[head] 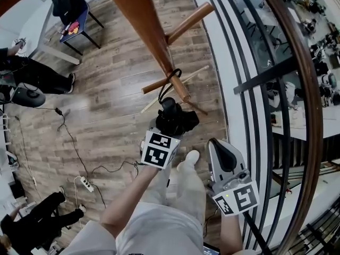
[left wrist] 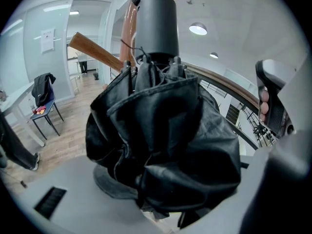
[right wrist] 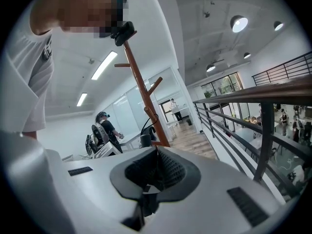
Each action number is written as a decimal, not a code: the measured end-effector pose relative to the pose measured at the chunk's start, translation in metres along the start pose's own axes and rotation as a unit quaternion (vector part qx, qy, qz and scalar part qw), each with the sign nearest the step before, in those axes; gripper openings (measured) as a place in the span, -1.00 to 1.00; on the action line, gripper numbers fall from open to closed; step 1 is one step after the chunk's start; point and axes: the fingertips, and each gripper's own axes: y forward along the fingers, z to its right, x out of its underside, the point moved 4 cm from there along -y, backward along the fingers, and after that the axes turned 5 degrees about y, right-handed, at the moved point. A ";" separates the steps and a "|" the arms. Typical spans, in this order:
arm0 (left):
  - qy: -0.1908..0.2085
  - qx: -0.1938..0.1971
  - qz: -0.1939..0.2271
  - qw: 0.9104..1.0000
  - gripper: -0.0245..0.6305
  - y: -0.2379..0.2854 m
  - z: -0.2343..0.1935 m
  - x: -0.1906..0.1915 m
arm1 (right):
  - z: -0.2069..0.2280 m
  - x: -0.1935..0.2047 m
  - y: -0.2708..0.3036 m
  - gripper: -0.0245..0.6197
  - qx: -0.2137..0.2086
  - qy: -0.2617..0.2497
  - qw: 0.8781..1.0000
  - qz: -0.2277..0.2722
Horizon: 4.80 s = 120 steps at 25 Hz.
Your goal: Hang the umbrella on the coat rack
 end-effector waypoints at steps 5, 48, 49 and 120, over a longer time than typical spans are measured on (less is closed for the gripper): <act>-0.005 0.004 -0.003 1.000 -0.17 0.009 0.000 0.004 | 0.003 0.005 0.000 -0.81 0.003 0.001 1.000 -0.002; -0.038 0.012 -0.012 0.999 -0.03 0.066 -0.009 0.018 | 0.014 0.019 -0.007 -0.81 0.016 0.017 1.000 -0.009; -0.042 0.022 -0.012 0.999 -0.03 0.065 -0.006 0.019 | 0.014 0.017 -0.006 -0.81 0.015 0.015 1.000 -0.008; 0.014 0.158 0.318 0.935 -0.81 -0.315 0.158 -0.066 | -0.151 -0.069 -0.134 -0.82 -0.091 -0.085 0.992 -0.021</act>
